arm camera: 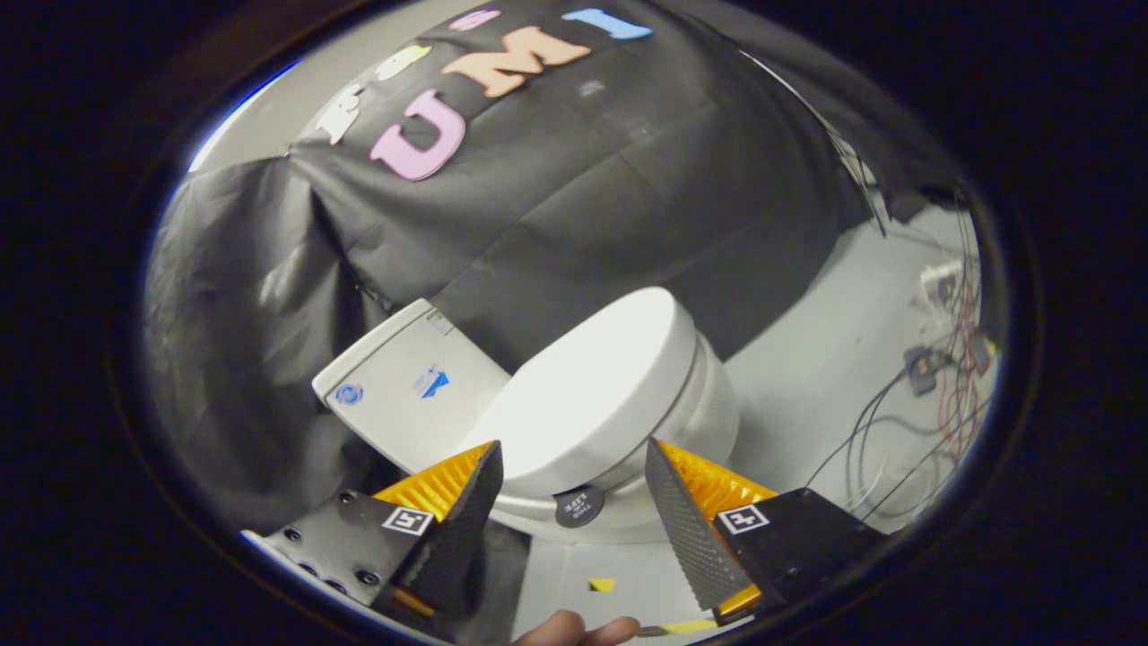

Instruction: Open the toilet lid.

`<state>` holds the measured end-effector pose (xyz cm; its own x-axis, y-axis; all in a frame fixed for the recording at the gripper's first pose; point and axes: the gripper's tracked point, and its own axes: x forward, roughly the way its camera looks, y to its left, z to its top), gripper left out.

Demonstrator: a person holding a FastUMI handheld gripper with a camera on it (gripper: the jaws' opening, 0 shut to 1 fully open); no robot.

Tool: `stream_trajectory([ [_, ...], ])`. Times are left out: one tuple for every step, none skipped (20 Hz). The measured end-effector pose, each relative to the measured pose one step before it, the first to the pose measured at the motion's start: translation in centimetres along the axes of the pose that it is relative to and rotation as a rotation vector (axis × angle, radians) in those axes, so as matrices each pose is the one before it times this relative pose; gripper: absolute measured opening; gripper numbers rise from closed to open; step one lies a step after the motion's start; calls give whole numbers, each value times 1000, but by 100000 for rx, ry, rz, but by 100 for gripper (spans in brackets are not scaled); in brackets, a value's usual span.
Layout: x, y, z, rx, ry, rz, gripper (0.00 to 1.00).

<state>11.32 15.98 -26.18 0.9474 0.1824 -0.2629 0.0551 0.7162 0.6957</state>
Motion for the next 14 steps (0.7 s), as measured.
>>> stream_trajectory([
  [292, -174, -1120, 2834, 2203, -336, 99],
  [427, -611, -773, 1327, 1526, -1193, 99],
  [273, -871, -799, 4001, 2090, -2386, 99],
  [278, -545, -610, 3969, 2141, -1382, 96],
  [166, -954, -831, 1660, 2383, -3142, 92],
  [642, -698, -923, 957, 3605, -2130, 89],
  [414, -116, -1083, 158, 3908, -391, 86],
  [247, 313, -723, -142, 3823, 1856, 83],
  [-19, 499, 28, 764, 766, 1800, 79],
  [266, -326, 203, 657, -680, -365, 76],
  [255, -72, 500, 2306, -1591, 289, 73],
  [443, -158, 256, 2513, -734, -44, 70],
  [410, 238, -78, 5025, 401, 926, 70],
  [877, 1630, -130, 5799, 280, 6707, 60],
])
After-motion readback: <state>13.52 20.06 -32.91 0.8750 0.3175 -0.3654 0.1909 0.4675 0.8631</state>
